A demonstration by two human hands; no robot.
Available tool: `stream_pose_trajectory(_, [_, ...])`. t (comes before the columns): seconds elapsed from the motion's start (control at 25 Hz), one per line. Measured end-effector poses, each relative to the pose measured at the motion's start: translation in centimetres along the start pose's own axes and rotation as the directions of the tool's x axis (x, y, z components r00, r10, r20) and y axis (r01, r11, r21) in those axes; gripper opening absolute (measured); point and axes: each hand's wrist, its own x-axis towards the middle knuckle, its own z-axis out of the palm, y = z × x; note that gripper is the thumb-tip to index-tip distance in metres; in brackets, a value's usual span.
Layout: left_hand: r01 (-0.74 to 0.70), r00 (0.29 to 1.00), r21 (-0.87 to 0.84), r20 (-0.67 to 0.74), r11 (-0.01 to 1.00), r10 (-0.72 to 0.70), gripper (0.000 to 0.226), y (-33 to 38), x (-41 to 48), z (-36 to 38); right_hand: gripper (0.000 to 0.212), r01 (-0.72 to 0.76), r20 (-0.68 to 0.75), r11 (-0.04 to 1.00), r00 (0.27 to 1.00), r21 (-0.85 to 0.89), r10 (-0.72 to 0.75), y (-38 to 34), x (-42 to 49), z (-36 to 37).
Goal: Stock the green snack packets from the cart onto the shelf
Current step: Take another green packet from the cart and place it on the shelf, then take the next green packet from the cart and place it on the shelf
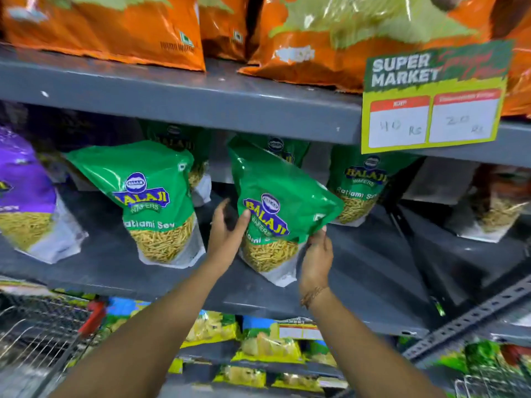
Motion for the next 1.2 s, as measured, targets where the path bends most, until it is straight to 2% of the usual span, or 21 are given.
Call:
stream_pose_trajectory(0.04, [0.051, 0.995, -0.018, 0.092, 0.999, -0.049, 0.059, 0.1, 0.2, 0.2, 0.026, 0.028, 0.027, 1.0, 0.999, -0.009, -0.027, 0.2, -1.3, 0.2])
stream_pose_trajectory(0.12, [0.094, 0.986, 0.002, 0.141, 0.996, -0.093, 0.046, 0.4, -0.4, 0.8, 0.034, 0.004, 0.09, 1.0, 0.996, -0.023, -0.002, 0.5, -2.3, 0.7])
stream_pose_trajectory(0.24, [0.089, 0.996, 0.096, -0.011, 0.991, -0.088, 0.026, 1.3, -1.8, 1.7, 0.05, -0.008, 0.087, 0.991, 0.996, -0.134, 0.02, 0.4, -0.4, 1.3])
stream_pose_trajectory(0.32, [0.081, 0.997, 0.069, -0.02, 0.994, -0.079, 0.028, 1.6, -2.4, 1.8, 0.055, -0.003, -0.013, 0.985, 1.0, -0.172, 0.001, 1.2, -0.2, 1.5])
stream_pose_trajectory(0.36, [0.071, 0.997, 0.055, -0.019, 0.996, -0.07, 0.032, 1.3, -3.0, 1.3, 0.057, 0.006, -0.124, 0.979, 0.992, -0.204, -0.032, 2.1, -1.1, 1.6])
stream_pose_trajectory(0.44, [0.016, 0.998, 0.078, -0.065, 0.997, -0.011, 0.048, 0.3, -4.8, -1.4, 0.051, 0.036, -0.318, 0.962, 0.94, -0.272, -0.125, 4.3, -4.6, 2.0])
stream_pose_trajectory(0.48, [-0.02, 0.993, 0.085, -0.114, 0.996, 0.03, 0.051, -0.3, -6.0, -3.7, 0.044, 0.057, -0.33, 0.961, 0.932, -0.272, -0.149, 5.3, -7.2, 2.8])
stream_pose_trajectory(0.52, [-0.053, 0.984, 0.104, -0.161, 0.993, 0.07, 0.049, -1.5, -7.1, -6.7, 0.04, 0.085, -0.257, 0.956, 0.953, -0.28, -0.16, 6.4, -10.2, 4.3])
stream_pose_trajectory(0.6, [-0.037, 0.947, 0.136, -0.31, 0.99, 0.078, 0.039, -4.0, -9.0, -14.3, 0.039, 0.138, 0.067, 0.961, 0.99, -0.24, -0.125, 9.4, -16.3, 8.5])
stream_pose_trajectory(0.64, [0.022, 0.906, 0.124, -0.422, 0.992, 0.032, 0.039, -5.3, -9.8, -18.8, 0.037, 0.159, 0.258, 0.957, 0.962, -0.243, -0.095, 11.2, -19.4, 11.2])
stream_pose_trajectory(0.72, [0.175, 0.76, 0.053, -0.642, 0.983, -0.101, 0.042, -9.3, -11.6, -28.1, 0.029, 0.259, 0.582, 0.907, 0.813, -0.332, -0.019, 15.4, -25.6, 16.7])
stream_pose_trajectory(0.76, [0.27, 0.646, 0.003, -0.742, 0.963, -0.179, 0.041, -12.1, -13.5, -33.1, 0.026, 0.306, 0.707, 0.868, 0.704, -0.392, 0.071, 18.4, -29.1, 19.3])
stream_pose_trajectory(0.8, [0.377, 0.509, -0.064, -0.819, 0.924, -0.264, 0.039, -14.8, -15.7, -37.1, 0.023, 0.326, 0.765, 0.82, 0.614, -0.471, 0.195, 21.3, -32.1, 21.5])
stream_pose_trajectory(0.88, [0.618, 0.188, -0.246, -0.876, 0.747, -0.444, 0.032, -21.4, -21.9, -44.8, 0.015, 0.375, 0.77, 0.685, 0.442, -0.625, 0.46, 29.1, -39.1, 25.6])
stream_pose_trajectory(0.92, [0.697, 0.055, -0.328, -0.863, 0.638, -0.503, 0.028, -23.8, -24.8, -46.6, 0.014, 0.437, 0.731, 0.587, 0.377, -0.682, 0.569, 32.6, -41.3, 26.4])
stream_pose_trajectory(0.96, [0.729, -0.033, -0.397, -0.834, 0.558, -0.551, 0.029, -26.1, -27.3, -47.9, 0.015, 0.499, 0.664, 0.477, 0.315, -0.724, 0.678, 36.1, -43.3, 26.8])
stream_pose_trajectory(1.0, [0.737, -0.079, -0.451, -0.798, 0.504, -0.598, 0.034, -28.3, -29.4, -48.7, 0.02, 0.569, 0.599, 0.375, 0.274, -0.732, 0.752, 40.3, -45.0, 26.7])
stream_pose_trajectory(1.04, [0.736, -0.11, -0.503, -0.749, 0.453, -0.653, 0.038, -30.5, -30.9, -49.2, 0.029, 0.568, 0.507, 0.283, 0.286, -0.773, 0.813, 44.0, -46.6, 26.2])
stream_pose_trajectory(1.12, [0.764, -0.151, -0.56, -0.637, 0.319, -0.756, 0.043, -35.1, -32.7, -50.1, 0.042, 0.495, 0.367, 0.164, 0.345, -0.853, 0.864, 49.4, -48.5, 24.5])
stream_pose_trajectory(1.2, [0.776, -0.166, -0.58, -0.568, 0.248, -0.806, 0.046, -38.1, -33.6, -50.2, 0.05, 0.498, 0.328, 0.097, 0.402, -0.862, 0.855, 52.2, -49.0, 23.4])
